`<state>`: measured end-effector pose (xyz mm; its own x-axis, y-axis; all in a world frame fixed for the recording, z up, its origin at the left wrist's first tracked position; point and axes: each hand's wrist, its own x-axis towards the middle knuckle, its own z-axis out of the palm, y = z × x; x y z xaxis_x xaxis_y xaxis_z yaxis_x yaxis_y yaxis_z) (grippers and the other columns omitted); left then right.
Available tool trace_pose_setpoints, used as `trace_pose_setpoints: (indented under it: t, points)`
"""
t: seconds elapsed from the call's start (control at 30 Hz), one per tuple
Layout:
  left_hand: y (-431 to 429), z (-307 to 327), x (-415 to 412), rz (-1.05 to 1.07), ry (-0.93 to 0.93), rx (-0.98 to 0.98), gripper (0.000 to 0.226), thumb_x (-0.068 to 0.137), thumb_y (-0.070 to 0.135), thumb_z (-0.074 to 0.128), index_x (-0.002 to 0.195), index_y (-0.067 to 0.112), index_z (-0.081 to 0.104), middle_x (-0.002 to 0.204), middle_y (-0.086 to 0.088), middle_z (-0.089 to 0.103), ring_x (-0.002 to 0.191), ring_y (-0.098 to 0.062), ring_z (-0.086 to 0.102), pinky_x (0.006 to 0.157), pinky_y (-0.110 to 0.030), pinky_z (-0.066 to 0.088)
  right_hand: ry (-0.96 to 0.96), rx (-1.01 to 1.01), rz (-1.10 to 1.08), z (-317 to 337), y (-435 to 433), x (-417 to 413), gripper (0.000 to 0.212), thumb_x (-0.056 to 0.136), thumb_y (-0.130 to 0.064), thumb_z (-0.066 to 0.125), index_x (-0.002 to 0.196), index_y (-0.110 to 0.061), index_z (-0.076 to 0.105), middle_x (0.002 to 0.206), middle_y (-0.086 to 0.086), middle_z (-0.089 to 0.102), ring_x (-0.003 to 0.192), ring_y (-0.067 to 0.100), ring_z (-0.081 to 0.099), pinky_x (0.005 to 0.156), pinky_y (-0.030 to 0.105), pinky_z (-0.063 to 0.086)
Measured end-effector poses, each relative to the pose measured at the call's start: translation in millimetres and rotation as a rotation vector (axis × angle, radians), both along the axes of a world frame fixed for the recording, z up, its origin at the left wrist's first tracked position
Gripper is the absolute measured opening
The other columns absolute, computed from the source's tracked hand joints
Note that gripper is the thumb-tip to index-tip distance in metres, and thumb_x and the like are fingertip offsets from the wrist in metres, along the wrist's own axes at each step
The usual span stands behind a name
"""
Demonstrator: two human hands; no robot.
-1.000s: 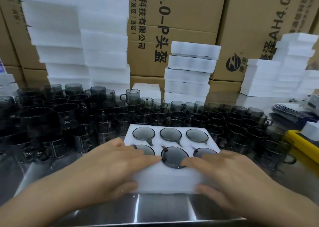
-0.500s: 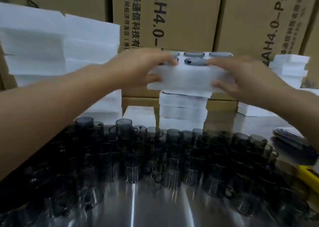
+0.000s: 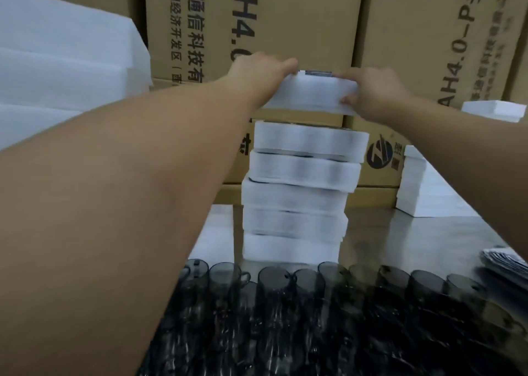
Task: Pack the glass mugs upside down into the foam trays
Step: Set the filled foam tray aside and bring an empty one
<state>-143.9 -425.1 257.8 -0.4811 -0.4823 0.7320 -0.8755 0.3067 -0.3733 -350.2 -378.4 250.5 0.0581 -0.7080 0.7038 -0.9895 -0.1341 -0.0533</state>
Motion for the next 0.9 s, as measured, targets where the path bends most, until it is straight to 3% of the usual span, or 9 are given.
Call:
trace_pose_setpoints:
  t: [0.1, 0.23, 0.4, 0.47, 0.53, 0.6, 0.67, 0.73, 0.9]
  points:
    - [-14, -11, -18, -0.020, 0.048, 0.111, 0.055, 0.090, -0.006, 0.041, 0.140, 0.017, 0.037, 0.130, -0.018, 0.049, 0.115, -0.036, 0.047, 0.075, -0.041, 0.035, 0.001, 0.058, -0.061, -6, -15, -6, 0.050, 0.097, -0.017, 0.052, 0.145, -0.024, 0.039, 0.139, 0.021, 0.041, 0.124, 0.038, 0.042, 0.099, 0.041, 0.038]
    - [-20, -28, -27, -0.057, 0.157, 0.292, 0.065, 0.090, -0.010, 0.039, 0.148, 0.017, 0.030, 0.148, -0.014, 0.036, 0.134, -0.032, 0.036, 0.105, -0.039, 0.032, 0.023, 0.193, -0.092, -21, -20, -11, 0.054, 0.100, -0.016, 0.035, 0.152, -0.026, 0.020, 0.151, 0.019, 0.027, 0.135, 0.037, 0.031, 0.106, 0.041, 0.032]
    - [-4, -47, -5, -0.113, 0.220, 0.493, 0.085, 0.088, -0.013, 0.035, 0.153, 0.022, -0.006, 0.161, -0.002, -0.014, 0.148, -0.022, -0.007, 0.120, -0.037, 0.005, 0.081, 0.216, -0.202, -33, -8, -8, 0.071, 0.096, -0.009, 0.035, 0.153, -0.028, -0.003, 0.161, 0.001, -0.008, 0.147, 0.021, -0.011, 0.116, 0.052, -0.005]
    - [8, -58, 18, -0.141, 0.278, 0.517, 0.082, 0.089, -0.005, 0.045, 0.154, 0.022, 0.003, 0.161, -0.005, -0.012, 0.148, -0.026, -0.002, 0.118, -0.040, 0.010, 0.105, -0.006, -0.110, -40, 4, 3, 0.069, 0.091, -0.005, 0.039, 0.153, -0.020, 0.012, 0.160, 0.008, 0.006, 0.147, 0.026, 0.001, 0.117, 0.050, 0.000]
    - [19, -76, 45, -0.122, 0.268, 0.507, 0.067, 0.087, -0.002, 0.051, 0.148, 0.017, 0.033, 0.157, -0.012, 0.016, 0.143, -0.032, 0.022, 0.115, -0.040, 0.023, 0.074, -0.268, 0.080, -56, 21, 22, 0.053, 0.087, -0.003, 0.042, 0.139, -0.011, 0.043, 0.142, 0.018, 0.040, 0.131, 0.035, 0.034, 0.108, 0.045, 0.023]
    - [28, -104, 71, -0.027, 0.260, 0.552, 0.047, 0.086, -0.005, 0.050, 0.127, 0.015, 0.058, 0.138, -0.010, 0.047, 0.126, -0.028, 0.046, 0.105, -0.037, 0.038, 0.075, -0.318, 0.251, -80, 37, 49, 0.037, 0.085, -0.003, 0.044, 0.118, -0.009, 0.061, 0.116, 0.016, 0.057, 0.103, 0.035, 0.053, 0.089, 0.043, 0.037]
    - [35, -136, 93, 0.110, 0.241, 0.695, 0.038, 0.089, -0.005, 0.047, 0.117, 0.014, 0.065, 0.127, -0.009, 0.059, 0.115, -0.025, 0.055, 0.098, -0.036, 0.045, 0.086, -0.126, 0.394, -109, 43, 81, 0.030, 0.089, -0.008, 0.044, 0.111, -0.012, 0.063, 0.110, 0.010, 0.061, 0.089, 0.027, 0.055, 0.076, 0.037, 0.041]
    - [44, -163, 106, 0.235, 0.201, 0.827, 0.039, 0.091, -0.005, 0.043, 0.120, 0.011, 0.063, 0.129, -0.010, 0.058, 0.117, -0.026, 0.055, 0.098, -0.035, 0.046, 0.125, 0.159, 0.443, -142, 37, 112, 0.030, 0.093, -0.012, 0.043, 0.116, -0.016, 0.061, 0.117, 0.007, 0.058, 0.093, 0.021, 0.054, 0.076, 0.030, 0.039]
    - [51, -190, 98, 0.272, 0.206, 0.877, 0.037, 0.094, -0.001, 0.040, 0.124, 0.008, 0.059, 0.133, -0.011, 0.056, 0.121, -0.027, 0.052, 0.099, -0.035, 0.044, 0.078, 0.687, 0.318, -209, -1, 161, 0.052, 0.097, -0.008, 0.038, 0.148, -0.017, 0.031, 0.153, 0.012, 0.022, 0.136, 0.029, 0.033, 0.109, 0.035, 0.031]
